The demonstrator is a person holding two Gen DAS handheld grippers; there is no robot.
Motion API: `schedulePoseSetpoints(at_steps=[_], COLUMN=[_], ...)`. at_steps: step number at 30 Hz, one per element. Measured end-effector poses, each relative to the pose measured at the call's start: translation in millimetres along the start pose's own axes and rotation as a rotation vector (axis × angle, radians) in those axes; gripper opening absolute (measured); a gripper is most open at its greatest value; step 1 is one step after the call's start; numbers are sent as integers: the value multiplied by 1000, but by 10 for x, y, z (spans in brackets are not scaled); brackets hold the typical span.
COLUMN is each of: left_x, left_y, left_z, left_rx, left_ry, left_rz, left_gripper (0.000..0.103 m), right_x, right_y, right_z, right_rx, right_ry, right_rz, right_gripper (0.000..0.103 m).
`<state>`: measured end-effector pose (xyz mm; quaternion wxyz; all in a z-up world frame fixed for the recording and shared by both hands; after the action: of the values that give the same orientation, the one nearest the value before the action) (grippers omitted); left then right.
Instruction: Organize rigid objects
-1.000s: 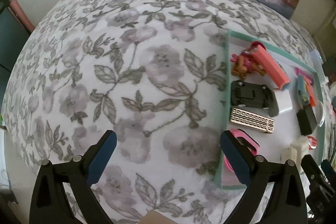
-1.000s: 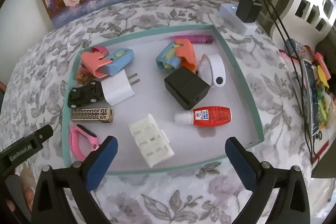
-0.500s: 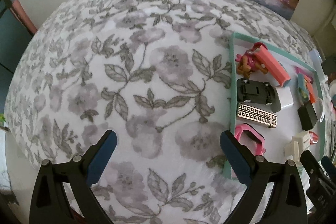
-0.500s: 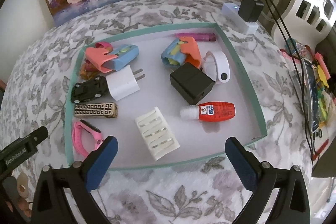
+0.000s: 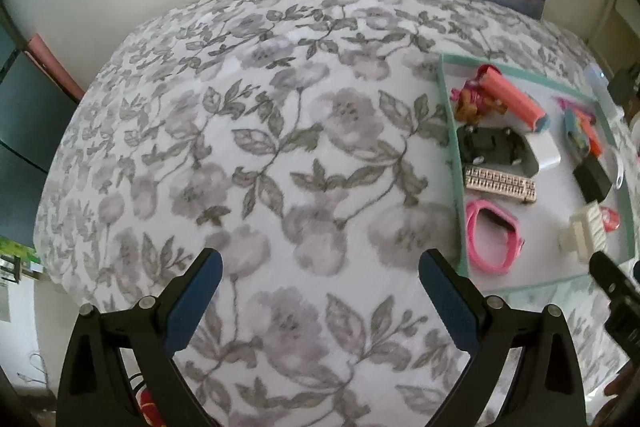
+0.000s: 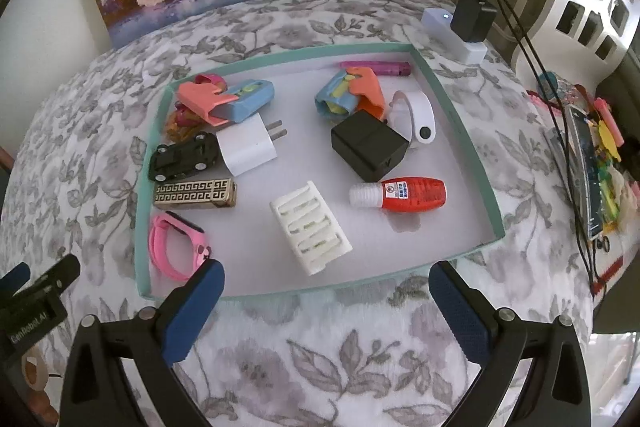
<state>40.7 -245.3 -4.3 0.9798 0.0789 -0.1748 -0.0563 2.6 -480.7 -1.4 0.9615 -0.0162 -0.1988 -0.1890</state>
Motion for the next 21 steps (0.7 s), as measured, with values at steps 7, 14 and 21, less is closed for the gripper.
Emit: schedulePoseSetpoints(at_steps=[7, 14, 21], left_x=[-41, -70, -86], left_y=[85, 170, 228], left_z=[114, 183, 181], left_rx=[7, 3, 17], left_ry=[-28, -39, -20], left_rz=[9, 30, 38], left_gripper=[99, 99, 99], right_x=[-73, -139, -135], right_y=[36, 47, 74], right_z=[93, 181, 224], right_rx=[5, 5, 1], right_ry=[-15, -33, -51], right_rz=[16, 17, 26], right_gripper=[103, 103, 103])
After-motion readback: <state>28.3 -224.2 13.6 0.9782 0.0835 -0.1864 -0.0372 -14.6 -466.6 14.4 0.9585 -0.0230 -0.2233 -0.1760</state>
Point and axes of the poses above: each gripper's, at about its wrist camera, not at the fingertips, and z roughly against the way its jaws point, y to its left, x to its top, the point moved 4 cm from there along -z, roughly the way its jaws point, and after that the axes turned 6 degrees about -z, right-handed, at the moved point
